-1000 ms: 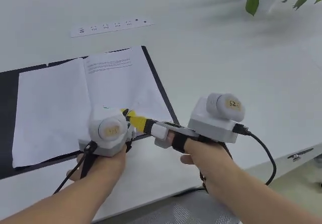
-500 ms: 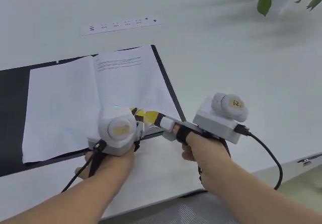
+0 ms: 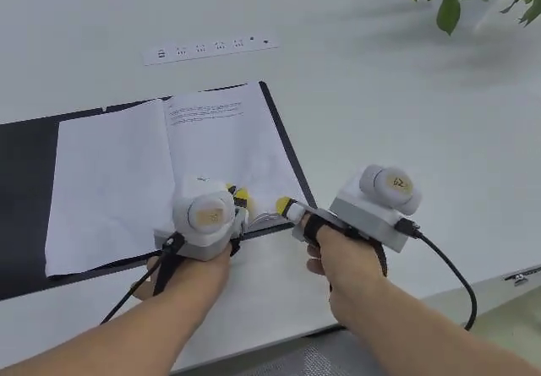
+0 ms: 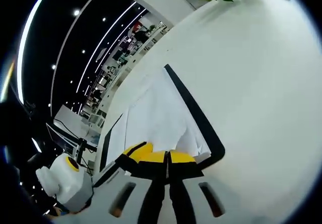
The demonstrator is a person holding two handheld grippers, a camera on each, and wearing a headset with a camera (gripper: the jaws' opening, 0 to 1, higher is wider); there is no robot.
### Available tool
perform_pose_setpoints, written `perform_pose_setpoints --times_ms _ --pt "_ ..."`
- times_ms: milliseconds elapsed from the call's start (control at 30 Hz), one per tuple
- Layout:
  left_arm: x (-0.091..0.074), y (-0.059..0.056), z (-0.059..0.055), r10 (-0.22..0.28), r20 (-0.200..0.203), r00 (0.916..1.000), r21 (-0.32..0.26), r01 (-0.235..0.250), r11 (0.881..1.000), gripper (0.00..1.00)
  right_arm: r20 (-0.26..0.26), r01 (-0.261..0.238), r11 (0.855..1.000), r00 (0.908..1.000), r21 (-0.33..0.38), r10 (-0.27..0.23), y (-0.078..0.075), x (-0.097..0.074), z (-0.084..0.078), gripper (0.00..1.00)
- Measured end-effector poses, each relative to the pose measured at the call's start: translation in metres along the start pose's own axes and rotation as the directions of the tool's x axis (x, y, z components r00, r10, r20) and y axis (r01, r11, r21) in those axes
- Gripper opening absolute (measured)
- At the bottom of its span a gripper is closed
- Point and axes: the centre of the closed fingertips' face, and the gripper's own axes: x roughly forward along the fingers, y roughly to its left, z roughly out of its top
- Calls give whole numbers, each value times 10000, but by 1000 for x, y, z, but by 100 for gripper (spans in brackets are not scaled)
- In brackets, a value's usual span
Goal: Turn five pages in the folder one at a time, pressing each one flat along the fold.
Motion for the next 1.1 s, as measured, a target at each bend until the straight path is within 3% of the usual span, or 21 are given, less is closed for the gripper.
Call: perform_pose_setpoints --times_ms 133,233,300,533,700,867,1100 --pt "-6 -5 0 -694 -575 9959 -296 678 9973 13 163 -259 9995 9995 -168 261 10 -6 7 0" --pt "-19 1 3 -633 -642 9959 3 635 9980 15 284 -464 9981 9985 -407 475 19 -10 11 0" --pt "-31 7 12 -597 -386 9975 266 607 9978 12 361 -621 9967 9973 -524 640 27 -14 14 0" --pt "-64 21 32 -569 -74 9984 356 572 9977 26 734 -1167 9891 9896 -897 1235 55 -24 22 0" --pt "-95 29 46 -718 87 9974 1247 701 9897 34 724 -1748 9732 9797 -1493 1870 89 -29 22 0" --pt "-130 51 66 -425 741 9963 1299 326 9910 36 660 -2202 9538 9690 -2045 2379 122 -32 16 0" --pt "-168 88 78 185 1226 9923 1195 -332 9923 36 346 -2711 9268 9565 -2598 2895 161 -26 -2 0"
